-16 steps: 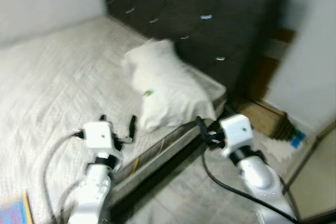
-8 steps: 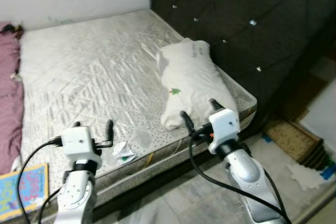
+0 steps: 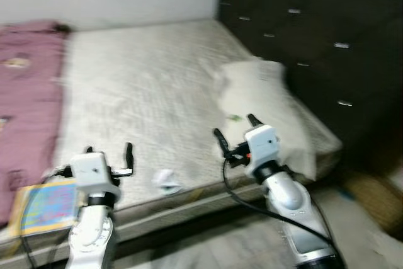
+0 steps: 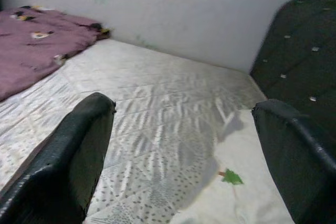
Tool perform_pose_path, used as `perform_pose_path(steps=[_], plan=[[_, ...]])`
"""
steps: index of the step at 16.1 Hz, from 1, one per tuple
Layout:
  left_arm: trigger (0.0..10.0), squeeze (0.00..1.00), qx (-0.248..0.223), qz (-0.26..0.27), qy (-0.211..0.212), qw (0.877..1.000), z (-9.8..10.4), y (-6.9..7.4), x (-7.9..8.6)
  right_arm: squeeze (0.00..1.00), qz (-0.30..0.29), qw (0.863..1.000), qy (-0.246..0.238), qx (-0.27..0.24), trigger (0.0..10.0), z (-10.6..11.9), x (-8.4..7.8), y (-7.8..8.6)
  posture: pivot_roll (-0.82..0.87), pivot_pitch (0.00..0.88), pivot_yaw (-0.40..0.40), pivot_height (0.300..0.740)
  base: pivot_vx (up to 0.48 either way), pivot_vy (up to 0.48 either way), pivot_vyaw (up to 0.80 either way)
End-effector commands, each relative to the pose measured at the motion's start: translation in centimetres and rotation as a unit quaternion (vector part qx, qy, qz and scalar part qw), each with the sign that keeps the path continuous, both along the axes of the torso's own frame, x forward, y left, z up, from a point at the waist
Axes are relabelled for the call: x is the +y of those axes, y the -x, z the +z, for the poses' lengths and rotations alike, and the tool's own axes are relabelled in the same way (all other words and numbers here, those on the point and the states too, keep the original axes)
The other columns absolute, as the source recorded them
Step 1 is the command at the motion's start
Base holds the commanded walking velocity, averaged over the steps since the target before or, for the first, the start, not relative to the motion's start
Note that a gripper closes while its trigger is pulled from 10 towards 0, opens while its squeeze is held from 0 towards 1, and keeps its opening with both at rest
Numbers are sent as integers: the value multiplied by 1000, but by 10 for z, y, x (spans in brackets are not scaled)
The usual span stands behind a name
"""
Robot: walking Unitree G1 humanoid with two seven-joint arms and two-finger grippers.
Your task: Clean up the room
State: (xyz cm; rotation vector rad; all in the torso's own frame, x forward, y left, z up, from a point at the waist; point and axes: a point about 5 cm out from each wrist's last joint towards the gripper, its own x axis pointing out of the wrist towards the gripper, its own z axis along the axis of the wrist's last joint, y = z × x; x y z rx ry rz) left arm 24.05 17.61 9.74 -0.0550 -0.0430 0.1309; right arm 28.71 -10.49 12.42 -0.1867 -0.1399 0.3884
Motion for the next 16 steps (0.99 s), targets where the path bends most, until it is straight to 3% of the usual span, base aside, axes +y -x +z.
perform_pose_path(steps=[1, 4, 9, 16], plan=[[10000, 0, 4, 3, 4, 1000, -3, -1, -1, 0, -3, 1000, -5, -4, 10000, 0, 0, -3, 105, 20, -54, 740, 0, 0, 794], [10000, 0, 21, 13, 19, 1000, -12, 4, 1, 0, -19, 1000, -11, 0, 10000, -5, -4, -4, 89, 37, -36, 740, 0, 0, 794], [10000, 0, 9, 4, 4, 1000, -4, 1, 9, 0, -31, 999, -29, 2, 10000, -5, -4, -2, 105, 45, -32, 740, 0, 0, 735], [10000, 0, -1, -13, 5, 1000, 1, 3, 6, 0, -38, 999, -26, 11, 10000, -12, -5, 4, 104, 79, -28, 740, 0, 0, 0]])
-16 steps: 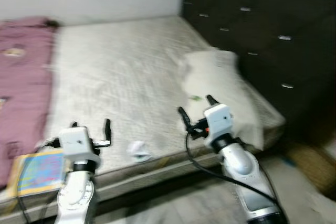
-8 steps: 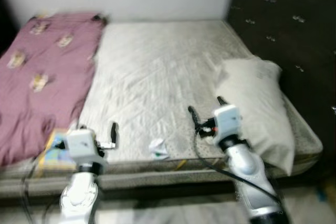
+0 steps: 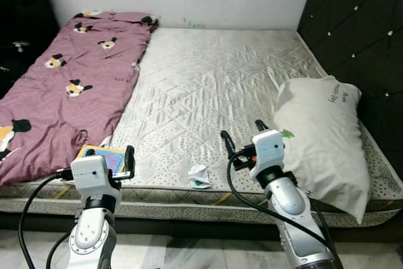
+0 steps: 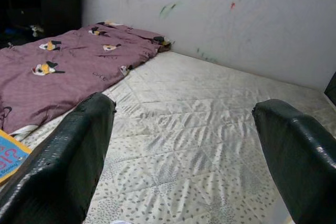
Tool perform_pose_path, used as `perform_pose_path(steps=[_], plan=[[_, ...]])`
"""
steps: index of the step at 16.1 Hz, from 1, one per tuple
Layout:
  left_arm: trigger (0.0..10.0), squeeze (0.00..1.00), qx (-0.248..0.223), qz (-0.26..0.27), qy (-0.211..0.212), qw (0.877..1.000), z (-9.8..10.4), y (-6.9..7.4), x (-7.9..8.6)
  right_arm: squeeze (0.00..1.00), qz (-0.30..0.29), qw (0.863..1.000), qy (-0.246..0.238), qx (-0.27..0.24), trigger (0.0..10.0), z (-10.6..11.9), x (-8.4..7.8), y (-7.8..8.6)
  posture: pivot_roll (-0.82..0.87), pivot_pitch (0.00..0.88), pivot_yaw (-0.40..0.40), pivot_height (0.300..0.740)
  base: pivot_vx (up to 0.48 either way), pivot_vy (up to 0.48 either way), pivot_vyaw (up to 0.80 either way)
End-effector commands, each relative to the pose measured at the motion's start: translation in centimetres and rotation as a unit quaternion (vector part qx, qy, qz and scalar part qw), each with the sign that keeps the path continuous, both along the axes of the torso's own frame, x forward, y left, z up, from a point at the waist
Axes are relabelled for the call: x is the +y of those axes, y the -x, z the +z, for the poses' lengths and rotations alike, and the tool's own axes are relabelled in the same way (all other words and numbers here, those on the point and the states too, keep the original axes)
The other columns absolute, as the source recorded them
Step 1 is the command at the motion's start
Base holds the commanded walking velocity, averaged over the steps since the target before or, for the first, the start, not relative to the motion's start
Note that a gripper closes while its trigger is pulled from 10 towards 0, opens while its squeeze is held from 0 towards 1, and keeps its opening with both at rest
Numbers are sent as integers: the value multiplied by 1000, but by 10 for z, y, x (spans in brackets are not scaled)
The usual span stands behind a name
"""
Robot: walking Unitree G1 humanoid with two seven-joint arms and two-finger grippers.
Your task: Clean up the room
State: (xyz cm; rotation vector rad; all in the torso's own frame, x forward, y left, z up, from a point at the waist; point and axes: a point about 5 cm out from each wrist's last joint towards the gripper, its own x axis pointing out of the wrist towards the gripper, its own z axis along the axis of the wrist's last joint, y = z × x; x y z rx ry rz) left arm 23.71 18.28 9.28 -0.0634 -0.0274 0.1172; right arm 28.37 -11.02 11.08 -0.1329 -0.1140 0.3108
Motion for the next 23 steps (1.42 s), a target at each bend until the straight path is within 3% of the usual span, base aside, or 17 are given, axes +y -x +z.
perform_pose_path(steps=[1, 5, 17, 23], plan=[[10000, 0, -8, -7, 0, 1000, 5, -1, 0, 0, -1, 1000, 2, -3, 10000, 2, 1, 1, 104, 79, -28, 740, 0, 0, 0], [10000, 0, -2, -20, 2, 1000, 2, 0, -3, 0, 0, 1000, 2, -1, 10000, 1, 1, 2, 99, 86, -26, 740, 0, 0, 273], [10000, 0, -8, -32, 3, 999, 4, -4, -7, 0, 9, 1000, 3, 0, 10000, 2, 2, -2, 103, 65, -32, 740, 287, 0, 0], [10000, 0, 4, -18, 27, 999, -2, -5, -9, 0, 9, 1000, 3, 2, 10000, 0, 0, -3, 98, 64, -34, 740, 0, 0, 0]])
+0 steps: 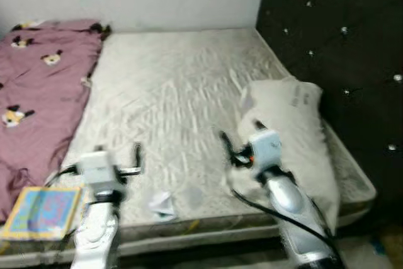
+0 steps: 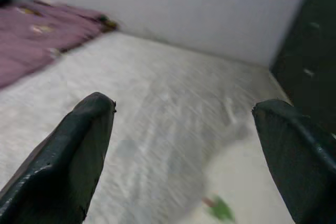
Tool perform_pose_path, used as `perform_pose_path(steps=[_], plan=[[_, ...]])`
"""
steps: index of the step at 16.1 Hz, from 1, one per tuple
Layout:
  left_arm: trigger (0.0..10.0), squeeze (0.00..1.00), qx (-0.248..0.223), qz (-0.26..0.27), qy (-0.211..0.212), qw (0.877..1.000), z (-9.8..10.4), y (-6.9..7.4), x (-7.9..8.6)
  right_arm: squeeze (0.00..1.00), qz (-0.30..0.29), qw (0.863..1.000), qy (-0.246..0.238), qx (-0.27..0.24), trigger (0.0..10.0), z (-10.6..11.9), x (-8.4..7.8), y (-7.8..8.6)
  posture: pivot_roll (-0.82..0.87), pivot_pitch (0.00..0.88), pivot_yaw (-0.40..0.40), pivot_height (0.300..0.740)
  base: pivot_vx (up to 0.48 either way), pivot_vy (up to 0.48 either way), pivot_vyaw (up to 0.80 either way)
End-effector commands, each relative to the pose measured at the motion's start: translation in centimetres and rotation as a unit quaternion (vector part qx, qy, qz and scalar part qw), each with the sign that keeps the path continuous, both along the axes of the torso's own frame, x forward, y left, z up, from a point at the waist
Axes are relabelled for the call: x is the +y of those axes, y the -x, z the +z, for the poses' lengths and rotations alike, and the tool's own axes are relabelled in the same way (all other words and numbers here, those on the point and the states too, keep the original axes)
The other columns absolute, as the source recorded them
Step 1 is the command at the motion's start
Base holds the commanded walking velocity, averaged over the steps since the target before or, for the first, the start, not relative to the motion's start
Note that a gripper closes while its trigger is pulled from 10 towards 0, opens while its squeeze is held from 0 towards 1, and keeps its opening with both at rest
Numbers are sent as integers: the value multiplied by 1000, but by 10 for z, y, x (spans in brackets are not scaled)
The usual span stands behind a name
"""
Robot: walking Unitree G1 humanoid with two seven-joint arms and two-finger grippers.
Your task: Clean up the room
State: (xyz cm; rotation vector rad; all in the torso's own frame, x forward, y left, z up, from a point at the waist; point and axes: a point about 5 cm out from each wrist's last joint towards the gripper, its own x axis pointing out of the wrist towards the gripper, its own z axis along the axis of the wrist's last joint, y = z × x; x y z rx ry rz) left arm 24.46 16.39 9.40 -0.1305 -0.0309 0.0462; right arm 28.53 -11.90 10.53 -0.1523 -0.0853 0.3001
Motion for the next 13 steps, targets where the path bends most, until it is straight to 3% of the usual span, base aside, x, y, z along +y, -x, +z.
perform_pose_path(steps=[1, 8, 13], plan=[[10000, 0, 11, 17, -2, 1000, -3, 2, 10, 0, 16, 1000, -9, -8, 10000, 6, 9, -2, 95, 67, -36, 740, 0, 0, 0], [10000, 0, 16, 15, 3, 1000, -5, 2, 9, 0, 16, 1000, -15, 0, 10000, 4, 7, -1, 91, 78, -33, 740, 0, 432, 0], [10000, 0, 23, 23, 2, 999, -6, 4, 12, 0, -56, 998, -4, 9, 10000, -1, -7, -5, 92, 90, -30, 740, 0, 480, 0]])
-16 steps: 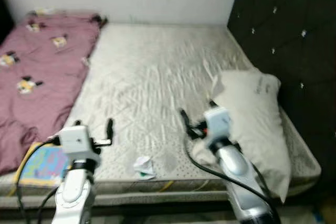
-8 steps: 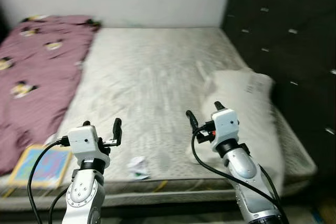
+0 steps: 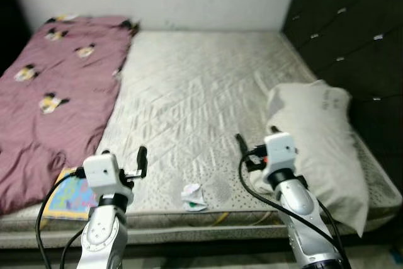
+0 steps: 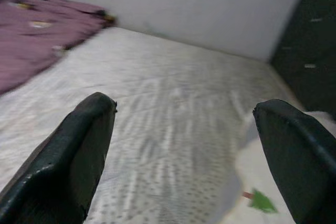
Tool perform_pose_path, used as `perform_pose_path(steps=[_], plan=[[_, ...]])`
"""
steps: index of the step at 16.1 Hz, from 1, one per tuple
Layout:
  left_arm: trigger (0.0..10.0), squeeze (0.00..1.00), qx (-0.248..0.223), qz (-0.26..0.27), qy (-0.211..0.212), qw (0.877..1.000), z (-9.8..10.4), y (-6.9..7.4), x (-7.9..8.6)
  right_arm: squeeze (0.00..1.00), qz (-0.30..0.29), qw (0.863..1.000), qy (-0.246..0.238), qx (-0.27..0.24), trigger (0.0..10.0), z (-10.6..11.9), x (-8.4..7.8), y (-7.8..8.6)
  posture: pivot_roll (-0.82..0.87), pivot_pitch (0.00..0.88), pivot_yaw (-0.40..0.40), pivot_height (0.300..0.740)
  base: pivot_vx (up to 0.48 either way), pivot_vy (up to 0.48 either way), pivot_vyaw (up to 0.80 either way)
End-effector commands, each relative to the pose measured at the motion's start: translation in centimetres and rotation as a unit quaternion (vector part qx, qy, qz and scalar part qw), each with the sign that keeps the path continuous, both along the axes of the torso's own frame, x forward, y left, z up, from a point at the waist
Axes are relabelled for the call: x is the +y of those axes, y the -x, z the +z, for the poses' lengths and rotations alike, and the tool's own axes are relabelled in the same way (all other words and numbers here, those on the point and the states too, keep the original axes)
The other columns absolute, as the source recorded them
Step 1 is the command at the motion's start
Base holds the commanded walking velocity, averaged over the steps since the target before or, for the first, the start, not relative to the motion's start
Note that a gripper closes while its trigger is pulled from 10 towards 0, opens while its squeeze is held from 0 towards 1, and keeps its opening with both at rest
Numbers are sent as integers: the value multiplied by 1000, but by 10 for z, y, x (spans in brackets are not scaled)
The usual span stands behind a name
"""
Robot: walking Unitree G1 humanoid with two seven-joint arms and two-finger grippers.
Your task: Clean up the room
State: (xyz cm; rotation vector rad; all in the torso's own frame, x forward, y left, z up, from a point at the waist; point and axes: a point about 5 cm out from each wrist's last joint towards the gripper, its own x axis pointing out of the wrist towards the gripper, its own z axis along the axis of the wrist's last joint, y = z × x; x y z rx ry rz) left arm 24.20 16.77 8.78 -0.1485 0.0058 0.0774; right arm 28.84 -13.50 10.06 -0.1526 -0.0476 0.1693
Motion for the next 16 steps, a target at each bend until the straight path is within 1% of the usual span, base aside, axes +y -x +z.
perform_pose_path(steps=[1, 2, 3, 4, 5, 6, 7, 8, 9, 10, 11, 12, 13, 14, 16], plan=[[10000, 0, 4, 10, -11, 1000, 1, 2, 10, 0, 5, 1000, -1, -9, 10000, 3, 8, -3, 92, 90, -30, 740, 0, 480, 0], [10000, 0, 3, 13, -15, 1000, 1, 2, 11, 0, 2, 1000, -4, -14, 10000, 4, 7, -3, 97, 92, -31, 740, 0, 480, 0], [10000, 0, 0, 17, -26, 1000, 2, 2, 13, 0, -22, 999, -16, -18, 10000, 5, 2, -3, 97, 92, -31, 740, 0, 480, 0], [10000, 0, -2, 25, -36, 999, 3, 3, 16, 0, -34, 999, -22, -15, 10000, 5, -2, -3, 97, 92, -31, 740, 0, 480, 0], [10000, 0, -1, 36, -38, 999, 4, 5, 20, 0, -46, 999, -15, -18, 10000, 6, -7, -2, 97, 92, -31, 740, 0, 356, 0], [10000, 0, -16, 31, -61, 998, 7, 8, 24, 0, -57, 998, -19, -12, 10000, 6, -12, -2, 95, 97, -27, 740, 0, 0, 0], [10000, 0, -15, 50, -74, 996, 8, 15, 33, 0, -75, 997, -14, -18, 10000, 8, -23, -2, 96, 100, -22, 740, 0, 0, 0], [10000, 0, -14, 59, -79, 995, 9, 18, 36, 0, -81, 996, -16, -20, 10000, 9, -27, -2, 96, 100, -22, 740, 0, 0, 0], [10000, 0, -13, 65, -81, 994, 9, 24, 40, 0, -90, 996, -2, -25, 10000, 10, -37, -4, 99, 103, -17, 740, 0, 0, 0], [10000, 0, -13, 64, -78, 995, 9, 26, 40, 0, -93, 995, -3, -25, 10000, 11, -42, -4, 99, 103, -17, 740, 0, 0, 0], [10000, 0, -17, 58, -87, 994, 11, 27, 40, 0, -94, 995, 6, -27, 10000, 12, -49, -3, 103, 100, -23, 740, 0, 0, 0], [10000, 0, -21, 59, -103, 993, 14, 29, 42, 0, -92, 995, 26, -27, 10000, 13, -60, 1, 102, 101, -24, 740, 0, 0, 0], [10000, 0, -20, 55, -103, 993, 15, 30, 45, 0, -94, 995, 32, -24, 10000, 13, -68, 5, 98, 99, -26, 740, 0, 0, 0], [10000, 0, -16, 49, -114, 992, 14, 33, 49, 0, -96, 994, 41, -20, 10000, 12, -79, 12, 93, 98, -25, 740, 0, 0, 0], [10000, 0, -6, 59, -121, 991, 10, 37, 54, 0, -96, 995, 39, -15, 10000, 11, -85, 18, 88, 100, -23, 740, 0, 0, 0]])
